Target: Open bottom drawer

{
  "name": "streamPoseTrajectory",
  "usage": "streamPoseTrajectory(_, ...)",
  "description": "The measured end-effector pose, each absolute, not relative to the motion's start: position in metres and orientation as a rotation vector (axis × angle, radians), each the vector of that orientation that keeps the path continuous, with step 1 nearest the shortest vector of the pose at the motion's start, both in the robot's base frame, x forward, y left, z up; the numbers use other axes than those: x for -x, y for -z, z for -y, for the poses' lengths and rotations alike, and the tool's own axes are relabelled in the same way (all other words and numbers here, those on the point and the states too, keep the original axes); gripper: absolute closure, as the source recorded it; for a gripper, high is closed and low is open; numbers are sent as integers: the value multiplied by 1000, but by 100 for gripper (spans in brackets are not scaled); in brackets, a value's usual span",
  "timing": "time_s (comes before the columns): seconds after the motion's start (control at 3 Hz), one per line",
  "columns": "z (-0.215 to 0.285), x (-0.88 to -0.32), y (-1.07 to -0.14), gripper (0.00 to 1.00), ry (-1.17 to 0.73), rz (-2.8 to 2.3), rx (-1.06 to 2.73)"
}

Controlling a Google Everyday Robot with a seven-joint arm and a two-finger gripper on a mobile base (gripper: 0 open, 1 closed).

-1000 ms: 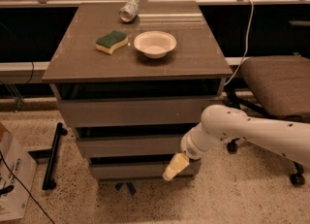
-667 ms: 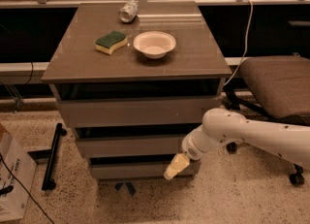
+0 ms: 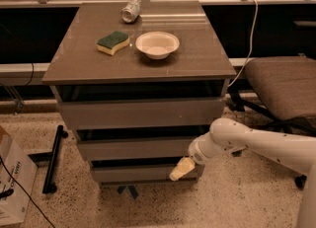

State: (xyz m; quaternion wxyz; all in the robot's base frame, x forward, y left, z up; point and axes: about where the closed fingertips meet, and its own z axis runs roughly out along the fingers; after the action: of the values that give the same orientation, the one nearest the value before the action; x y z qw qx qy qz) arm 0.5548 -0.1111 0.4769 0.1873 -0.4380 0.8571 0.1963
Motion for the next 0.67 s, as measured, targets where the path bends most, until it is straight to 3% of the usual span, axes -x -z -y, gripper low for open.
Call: streamPoseTrajectory(0.67, 107, -555, -454, 0, -600, -2405, 1247)
